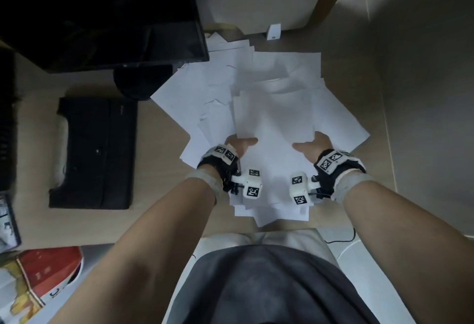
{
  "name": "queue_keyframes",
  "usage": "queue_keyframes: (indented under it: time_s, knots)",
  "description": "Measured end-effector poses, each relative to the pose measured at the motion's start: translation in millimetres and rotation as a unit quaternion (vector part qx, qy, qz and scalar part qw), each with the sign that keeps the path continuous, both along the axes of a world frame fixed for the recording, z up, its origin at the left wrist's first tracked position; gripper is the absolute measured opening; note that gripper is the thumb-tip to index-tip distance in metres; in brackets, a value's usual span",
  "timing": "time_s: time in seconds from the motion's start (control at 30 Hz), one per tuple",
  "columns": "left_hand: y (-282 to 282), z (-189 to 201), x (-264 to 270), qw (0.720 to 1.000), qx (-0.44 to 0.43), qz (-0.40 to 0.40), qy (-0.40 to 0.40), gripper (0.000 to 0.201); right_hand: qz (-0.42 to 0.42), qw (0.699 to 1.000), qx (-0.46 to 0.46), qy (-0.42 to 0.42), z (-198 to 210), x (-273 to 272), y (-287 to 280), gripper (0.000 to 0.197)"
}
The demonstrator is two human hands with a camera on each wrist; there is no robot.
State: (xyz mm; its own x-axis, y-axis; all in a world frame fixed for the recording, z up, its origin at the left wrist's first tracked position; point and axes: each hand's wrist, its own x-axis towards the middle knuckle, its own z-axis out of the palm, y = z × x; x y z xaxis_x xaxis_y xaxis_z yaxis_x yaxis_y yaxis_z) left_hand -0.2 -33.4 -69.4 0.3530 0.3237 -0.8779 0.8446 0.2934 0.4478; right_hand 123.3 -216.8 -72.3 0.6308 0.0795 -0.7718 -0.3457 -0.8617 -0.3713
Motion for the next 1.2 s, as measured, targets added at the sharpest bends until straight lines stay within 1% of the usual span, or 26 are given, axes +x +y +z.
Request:
queue_keyframes:
  time_s: [0.03,0.07,0.1,0.13,0.17,0.23,0.27,0.3,0.33,0.37,0.4,0.43,0.5,0.57,0.63,0.67,0.73,0.8,0.83,0.93,1.0,1.07,1.13,1.2]
  knots:
    - [4,-6,-11,1.0,0.009,0.007,0.011,0.056,0.02,1.0,0.011,-0.008,-1,-9,7,0.055]
    - [8,-7,-22,0.999,0.033,-0.002,0.034,0.062,0.041,0.999,0.01,-0.016,-1,-19,14,0.052]
    - [13,-17,-33,0.996,0.066,-0.012,0.062,0.072,0.06,0.998,0.016,-0.029,-1,-27,23,0.05]
    - [23,-44,-45,0.99,0.099,-0.018,0.095,0.081,0.08,0.996,0.015,-0.038,0,-35,32,0.047]
    - [30,-69,-58,0.986,0.109,-0.017,0.126,0.085,0.097,0.994,0.019,-0.054,-1,-41,41,0.043]
    - [37,-88,-70,0.985,0.096,-0.002,0.145,0.083,0.123,0.989,0.014,-0.082,-1,-47,55,0.039]
    - [38,-87,-73,0.985,0.097,-0.002,0.141,0.079,0.139,0.986,-0.01,-0.091,-1,-48,60,0.042]
    - [34,-61,-72,0.987,0.099,-0.004,0.128,0.076,0.16,0.981,-0.043,-0.105,-2,-48,63,0.047]
    - [31,-37,-70,0.987,0.106,-0.008,0.123,0.078,0.177,0.975,-0.081,-0.108,-1,-48,66,0.054]
    - [30,-22,-67,0.988,0.109,-0.001,0.108,0.08,0.189,0.97,-0.106,-0.108,-1,-48,67,0.06]
    - [30,-14,-65,0.988,0.109,0.013,0.105,0.078,0.191,0.97,-0.122,-0.091,0,-47,68,0.065]
    - [29,-16,-64,0.989,0.116,0.028,0.09,0.073,0.193,0.97,-0.131,-0.075,-1,-45,68,0.069]
    - [26,-19,-58,0.989,0.119,0.056,0.069,0.068,0.194,0.97,-0.133,-0.055,-3,-41,68,0.069]
    - [21,-19,-51,0.99,0.097,0.094,0.044,0.059,0.162,0.981,-0.104,-0.035,-5,-34,68,0.07]
    - [16,-20,-43,0.991,0.09,0.096,0.038,0.049,0.12,0.99,-0.066,-0.01,-6,-26,68,0.075]
    - [14,-19,-40,0.991,0.085,0.097,0.037,0.048,0.114,0.992,-0.06,-0.004,-6,-22,67,0.078]
    - [12,-15,-36,0.991,0.088,0.092,0.036,0.048,0.131,0.989,-0.07,-0.006,-4,-13,64,0.079]
    - [11,-15,-36,0.989,0.095,0.106,0.034,0.047,0.141,0.987,-0.075,-0.003,-2,-7,59,0.077]
    - [10,-13,-35,0.988,0.101,0.116,0.034,0.048,0.137,0.989,-0.062,0.011,-2,-6,58,0.078]
    - [6,-5,-27,0.983,0.128,0.131,0.022,0.044,0.083,0.996,0.007,0.039,2,1,51,0.087]
    - [5,5,-15,0.982,0.122,0.142,0.006,0.04,0.042,0.997,0.024,0.053,2,5,44,0.091]
    - [5,14,-3,0.984,0.121,0.134,-0.003,0.038,-0.001,0.997,0.033,0.072,4,8,35,0.095]
    - [6,19,6,0.983,0.148,0.107,-0.007,0.037,-0.043,0.994,0.052,0.087,7,5,27,0.101]
    - [11,24,15,0.981,0.183,0.059,-0.012,0.04,-0.054,0.991,0.069,0.1,8,2,25,0.098]
